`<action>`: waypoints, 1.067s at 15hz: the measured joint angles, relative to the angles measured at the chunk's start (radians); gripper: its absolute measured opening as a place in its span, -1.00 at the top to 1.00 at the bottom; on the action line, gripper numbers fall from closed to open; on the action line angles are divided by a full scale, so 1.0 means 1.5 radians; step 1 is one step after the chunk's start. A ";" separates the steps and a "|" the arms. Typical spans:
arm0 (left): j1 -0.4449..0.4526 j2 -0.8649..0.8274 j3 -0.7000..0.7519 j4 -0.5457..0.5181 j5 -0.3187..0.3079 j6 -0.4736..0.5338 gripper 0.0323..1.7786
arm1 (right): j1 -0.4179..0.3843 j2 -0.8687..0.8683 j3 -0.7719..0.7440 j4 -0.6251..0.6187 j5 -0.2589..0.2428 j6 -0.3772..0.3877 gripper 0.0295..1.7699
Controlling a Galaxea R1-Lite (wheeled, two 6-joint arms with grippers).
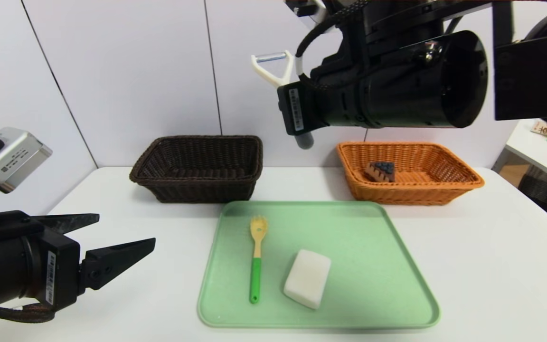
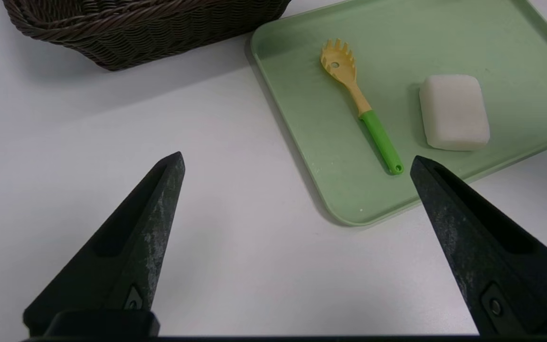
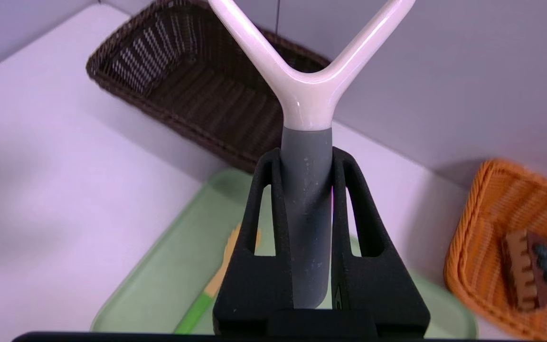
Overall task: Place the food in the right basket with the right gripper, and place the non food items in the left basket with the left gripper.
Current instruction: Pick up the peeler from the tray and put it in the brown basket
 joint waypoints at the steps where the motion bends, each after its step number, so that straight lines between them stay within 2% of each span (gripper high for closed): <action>1: 0.000 0.000 0.001 0.000 0.000 0.000 -0.90 | -0.001 0.012 0.000 -0.032 0.001 -0.017 0.74; 5: 0.000 0.000 0.009 -0.001 -0.001 0.000 -0.90 | -0.002 0.080 -0.005 -0.181 0.017 -0.036 0.74; 8: 0.000 0.000 0.010 -0.001 -0.001 -0.001 -0.90 | -0.003 0.141 -0.029 -0.256 0.040 -0.043 0.74; 10: 0.000 0.000 0.013 -0.001 -0.002 -0.003 -0.90 | -0.011 0.185 -0.063 -0.292 0.049 -0.064 0.74; 13: 0.001 -0.001 0.021 -0.001 -0.002 -0.005 -0.90 | -0.023 0.240 -0.083 -0.351 0.101 -0.088 0.74; 16: 0.001 -0.003 0.032 -0.002 -0.002 -0.005 -0.90 | -0.040 0.285 -0.091 -0.372 0.112 -0.091 0.74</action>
